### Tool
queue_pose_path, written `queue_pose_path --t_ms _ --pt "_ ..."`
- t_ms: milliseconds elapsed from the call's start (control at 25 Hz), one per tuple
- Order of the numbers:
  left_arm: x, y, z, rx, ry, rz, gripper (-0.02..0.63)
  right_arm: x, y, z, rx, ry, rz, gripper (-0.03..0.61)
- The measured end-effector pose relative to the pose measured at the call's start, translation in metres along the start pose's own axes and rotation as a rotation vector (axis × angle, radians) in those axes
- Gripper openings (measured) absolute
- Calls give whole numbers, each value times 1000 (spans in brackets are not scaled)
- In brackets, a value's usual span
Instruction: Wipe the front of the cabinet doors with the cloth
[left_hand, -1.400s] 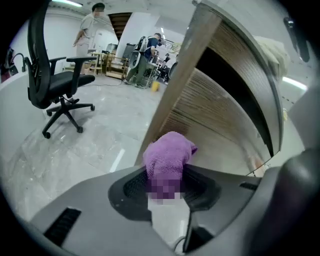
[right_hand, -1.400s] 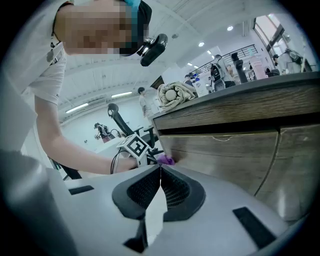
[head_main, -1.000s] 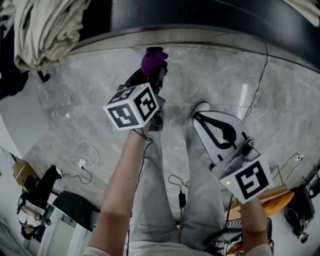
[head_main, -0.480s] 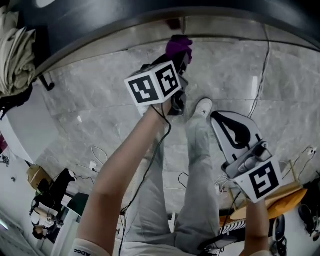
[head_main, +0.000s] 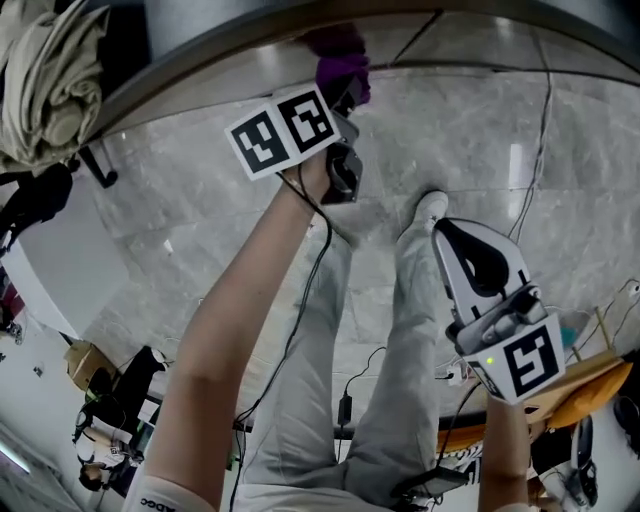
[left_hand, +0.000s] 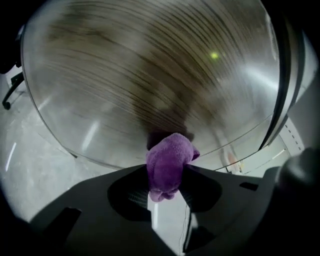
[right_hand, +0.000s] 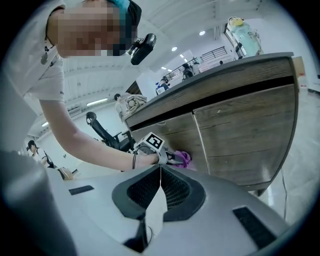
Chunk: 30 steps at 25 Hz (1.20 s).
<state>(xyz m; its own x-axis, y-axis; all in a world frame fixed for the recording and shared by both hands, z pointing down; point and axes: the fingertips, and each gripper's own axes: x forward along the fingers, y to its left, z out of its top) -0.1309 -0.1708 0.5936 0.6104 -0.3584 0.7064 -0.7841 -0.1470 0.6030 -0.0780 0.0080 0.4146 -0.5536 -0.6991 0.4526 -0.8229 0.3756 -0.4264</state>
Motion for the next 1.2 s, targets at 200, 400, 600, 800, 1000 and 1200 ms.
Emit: queue_pose_path --t_ms 200,400,600,800,1000,1200 --pt "-30 43 12 46 21 21 150 28 31 3 7 -24 -20 28" --pt "-62 79 27 58 25 45 150 54 62 13 10 -22 -7 28" --pt "-92 139 38 -35 -27 134 150 79 80 20 -12 4 39 28" --pt "-127 197 52 -120 -118 250 150 95 85 29 -25 0 76 28" --pt "-152 218 58 -188 -215 333 150 87 75 22 -34 24 125 26" --pt "-147 206 45 -230 -256 382 150 70 54 19 -25 51 184 28"
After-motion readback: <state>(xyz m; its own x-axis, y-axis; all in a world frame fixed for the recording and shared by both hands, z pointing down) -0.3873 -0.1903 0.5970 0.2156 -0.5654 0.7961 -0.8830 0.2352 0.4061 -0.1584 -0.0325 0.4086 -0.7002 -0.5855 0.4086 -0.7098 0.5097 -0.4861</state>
